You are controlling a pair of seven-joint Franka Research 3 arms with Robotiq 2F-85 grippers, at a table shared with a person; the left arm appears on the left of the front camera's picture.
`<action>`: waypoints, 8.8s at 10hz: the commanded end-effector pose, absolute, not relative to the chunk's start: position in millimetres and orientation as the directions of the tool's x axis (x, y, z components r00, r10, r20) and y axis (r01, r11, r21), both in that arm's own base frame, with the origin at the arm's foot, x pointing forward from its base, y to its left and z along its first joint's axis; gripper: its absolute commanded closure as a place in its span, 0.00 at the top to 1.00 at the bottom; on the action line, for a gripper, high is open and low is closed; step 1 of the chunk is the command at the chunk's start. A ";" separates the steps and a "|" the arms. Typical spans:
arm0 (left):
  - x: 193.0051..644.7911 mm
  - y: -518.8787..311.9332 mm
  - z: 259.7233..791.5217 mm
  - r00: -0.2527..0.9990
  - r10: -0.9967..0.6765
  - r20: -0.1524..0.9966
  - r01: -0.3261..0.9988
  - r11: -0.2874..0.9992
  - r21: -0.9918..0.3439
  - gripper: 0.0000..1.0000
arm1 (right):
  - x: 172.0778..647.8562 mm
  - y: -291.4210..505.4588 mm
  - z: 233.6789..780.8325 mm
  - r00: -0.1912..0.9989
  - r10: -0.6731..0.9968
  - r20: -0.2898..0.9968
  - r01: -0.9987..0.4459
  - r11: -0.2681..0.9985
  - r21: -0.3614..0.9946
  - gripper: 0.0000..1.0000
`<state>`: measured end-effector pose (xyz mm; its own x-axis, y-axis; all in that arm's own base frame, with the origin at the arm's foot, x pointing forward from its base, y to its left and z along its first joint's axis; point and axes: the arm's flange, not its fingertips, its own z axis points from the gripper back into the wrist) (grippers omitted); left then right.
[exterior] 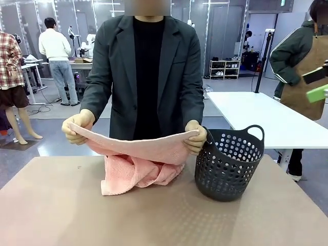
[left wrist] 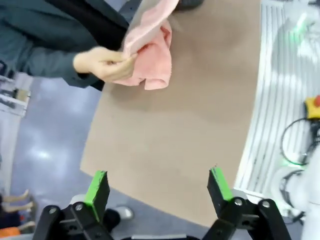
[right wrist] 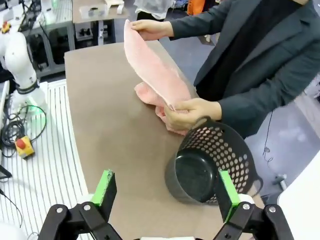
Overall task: Fold the towel.
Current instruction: Grab the top end of the 100 cm Hotel Towel extended by the human, then release the end of the 100 cm Hotel Towel you were holding and grab the top end of the folded side.
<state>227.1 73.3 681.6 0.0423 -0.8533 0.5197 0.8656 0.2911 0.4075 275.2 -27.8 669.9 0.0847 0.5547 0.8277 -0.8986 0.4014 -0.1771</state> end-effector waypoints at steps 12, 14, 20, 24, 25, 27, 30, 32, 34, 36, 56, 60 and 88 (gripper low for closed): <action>254.2 -56.1 733.3 -0.123 -0.965 0.233 0.863 0.012 0.505 1.00 | 265.6 112.2 712.8 -0.316 0.823 0.472 -0.807 0.028 -0.590 1.00; 279.6 -112.7 726.2 -0.145 -0.976 0.164 0.880 -0.052 0.472 1.00 | 276.5 165.8 709.8 -0.350 0.853 0.386 -0.799 -0.057 -0.598 1.00; 332.3 -194.2 664.7 -0.197 -0.971 0.137 0.885 -0.116 0.452 1.00 | 307.8 258.4 662.7 -0.278 0.933 0.229 -0.824 -0.109 -0.557 1.00; 365.3 -208.7 636.5 -0.174 -0.973 0.150 0.900 -0.096 0.425 1.00 | 332.9 287.3 626.3 -0.152 0.968 0.199 -0.882 -0.041 -0.470 1.00; 377.0 -213.7 625.7 -0.164 -0.976 0.145 0.907 -0.091 0.410 1.00 | 339.4 294.5 616.9 -0.126 0.975 0.185 -0.884 -0.025 -0.467 1.00; 390.2 -213.1 611.0 -0.129 -0.979 0.158 0.915 -0.056 0.400 1.00 | 352.4 303.0 602.9 -0.074 0.976 0.206 -0.893 0.027 -0.448 1.00; 410.5 -210.8 584.7 -0.080 -0.984 0.162 0.934 -0.017 0.356 1.00 | 369.8 315.9 588.8 -0.094 0.980 0.175 -0.895 -0.006 -0.445 1.00; 418.4 -210.0 572.2 -0.064 -0.986 0.153 0.942 -0.009 0.335 1.00 | 379.8 323.1 578.6 -0.112 0.982 0.154 -0.901 -0.035 -0.433 1.00; 421.6 -208.5 572.6 -0.038 -0.987 0.155 0.938 0.018 0.347 1.00 | 389.5 326.4 577.6 -0.133 0.983 0.124 -0.894 -0.065 -0.444 1.00; 421.3 -206.9 572.6 -0.014 -0.992 0.127 0.936 0.031 0.351 0.41 | 391.8 326.9 575.4 -0.118 0.988 0.097 -0.895 -0.064 -0.441 0.45; 419.2 -206.7 574.8 -0.053 -0.986 0.156 0.945 0.001 0.327 0.00 | 404.0 322.8 567.7 -0.118 0.986 0.114 -0.907 -0.061 -0.416 0.00; 419.2 -206.7 574.8 -0.053 -0.986 0.156 0.945 0.001 0.327 0.00 | 404.0 322.8 567.7 -0.118 0.986 0.114 -0.907 -0.061 -0.416 0.00; 419.2 -206.7 574.8 -0.053 -0.986 0.156 0.945 0.001 0.327 0.00 | 404.0 322.8 567.7 -0.118 0.986 0.114 -0.907 -0.061 -0.416 0.00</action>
